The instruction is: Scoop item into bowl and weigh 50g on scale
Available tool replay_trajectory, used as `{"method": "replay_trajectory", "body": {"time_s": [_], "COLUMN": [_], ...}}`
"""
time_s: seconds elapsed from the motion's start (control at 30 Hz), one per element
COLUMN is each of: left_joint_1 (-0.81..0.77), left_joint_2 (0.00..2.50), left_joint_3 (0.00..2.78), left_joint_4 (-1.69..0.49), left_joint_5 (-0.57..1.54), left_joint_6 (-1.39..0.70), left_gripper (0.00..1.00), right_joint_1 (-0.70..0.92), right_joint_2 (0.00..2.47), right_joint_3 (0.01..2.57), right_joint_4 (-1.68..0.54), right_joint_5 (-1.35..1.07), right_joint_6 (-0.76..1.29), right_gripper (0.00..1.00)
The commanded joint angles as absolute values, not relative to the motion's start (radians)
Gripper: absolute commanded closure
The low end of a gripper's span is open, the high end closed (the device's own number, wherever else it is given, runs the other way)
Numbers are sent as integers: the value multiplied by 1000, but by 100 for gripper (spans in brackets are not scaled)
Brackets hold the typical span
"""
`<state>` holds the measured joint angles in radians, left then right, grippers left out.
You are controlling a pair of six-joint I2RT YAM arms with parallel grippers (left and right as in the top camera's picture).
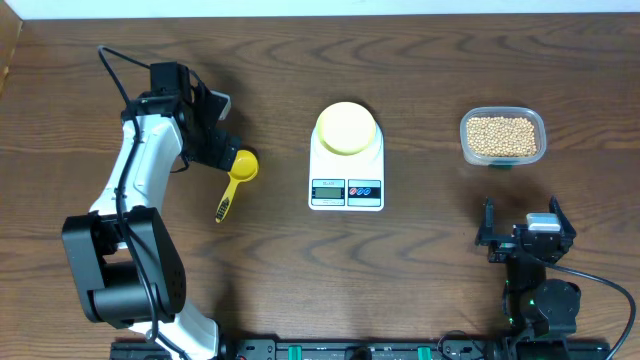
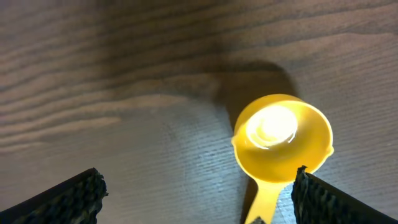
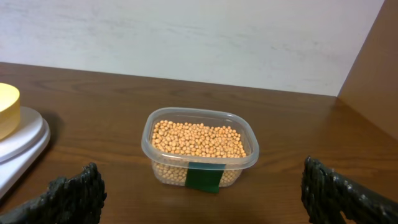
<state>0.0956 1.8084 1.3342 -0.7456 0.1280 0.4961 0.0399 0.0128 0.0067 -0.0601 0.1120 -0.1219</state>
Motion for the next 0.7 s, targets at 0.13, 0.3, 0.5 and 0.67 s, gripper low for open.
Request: {"method": "replay_trajectory", "body": {"time_s": [0.13,0.3,0.5,0.67], "left_joint_1": [93,88,67,47], "left_joint_2": [1834,1879,1931,1942], "left_joint_3": [1361,1360,1360,1360], "left_joint_4": [-727,-709,-704,-684], "left_joint_5": [202,202,201,201], "left_joint_6": [598,630,662,665], "left_gripper": [2,2,2,2], "right_joint_1": [47,47,47,47], "right_joint_2": [7,7,7,7], "right_joint_3": [6,6,6,6], "right_joint_4": [-64,-64,-64,-64], "right_joint_5": [110,110,110,110], "right_joint_6": [-136,-136,-136,-136], "right_gripper": [1,1,1,1]}}
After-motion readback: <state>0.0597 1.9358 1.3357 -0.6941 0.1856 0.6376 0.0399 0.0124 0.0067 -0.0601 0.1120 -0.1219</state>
